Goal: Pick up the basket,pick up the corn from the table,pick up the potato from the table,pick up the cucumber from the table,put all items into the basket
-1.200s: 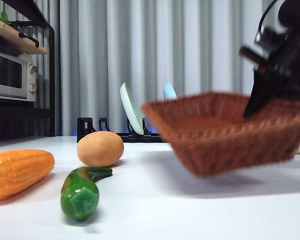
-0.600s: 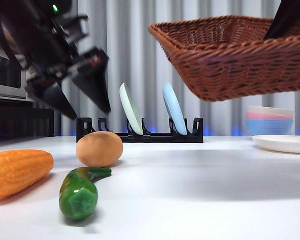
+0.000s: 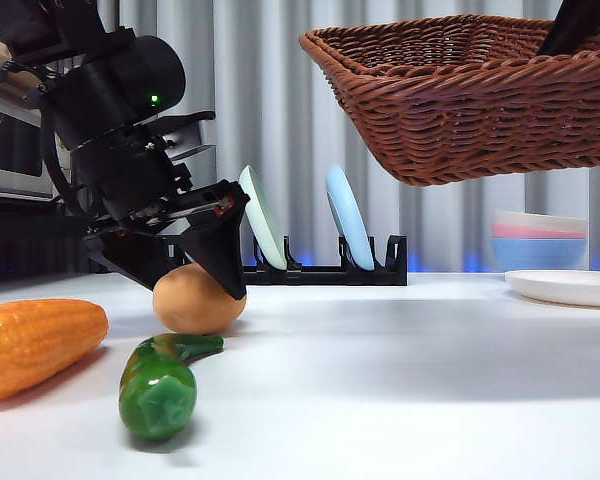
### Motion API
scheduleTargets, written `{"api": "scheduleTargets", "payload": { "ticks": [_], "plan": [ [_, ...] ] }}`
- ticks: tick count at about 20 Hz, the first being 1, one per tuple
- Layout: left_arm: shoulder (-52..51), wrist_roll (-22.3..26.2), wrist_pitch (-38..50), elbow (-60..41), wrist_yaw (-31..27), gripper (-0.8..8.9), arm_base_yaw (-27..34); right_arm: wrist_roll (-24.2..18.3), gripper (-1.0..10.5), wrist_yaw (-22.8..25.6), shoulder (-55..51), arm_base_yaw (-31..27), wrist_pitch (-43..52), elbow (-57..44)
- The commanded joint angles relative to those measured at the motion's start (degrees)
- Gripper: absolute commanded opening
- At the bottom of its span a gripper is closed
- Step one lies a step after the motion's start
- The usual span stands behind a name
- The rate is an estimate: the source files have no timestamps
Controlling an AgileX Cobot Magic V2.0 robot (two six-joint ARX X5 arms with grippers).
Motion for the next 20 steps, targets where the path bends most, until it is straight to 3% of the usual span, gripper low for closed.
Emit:
{"api": "scheduleTargets", "payload": {
  "ticks": [1,2,5,8,10,15,20],
  "plan": [
    [0.5,0.5,0.3,0.0,0.0,0.79,-0.5,1.2,-0.1,-0.5,-0.4,0.0,0.9,0.2],
    [0.5,0.4,0.2,0.0,0.0,-0.03,-0.5,1.2,-0.1,-0.5,-0.4,0.0,0.9,0.2],
    [-1.5,-0.4,-1.8,0.0,-0.1,-0.08,-0.5,1.2,-0.1,-0.3,-0.3,0.0,1.0,0.2],
    [-10.1,-1.6,-4.5,0.0,-0.2,-0.08,-0.5,1.2,-0.1,-0.1,0.6,0.0,1.6,0.2],
    [-18.5,-4.8,-4.0,0.0,-0.1,-0.08,-0.9,1.2,-0.1,-0.2,2.5,0.1,2.6,0.2],
    [-33.1,-20.7,1.5,0.0,-0.1,-0.08,-5.7,4.3,-0.1,-0.3,9.5,2.1,6.6,0.2],
    [-28.8,-21.2,3.8,0.0,-6.0,-0.08,-14.1,6.8,-0.1,-0.3,14.4,7.2,10.7,0.2]
  ]
}}
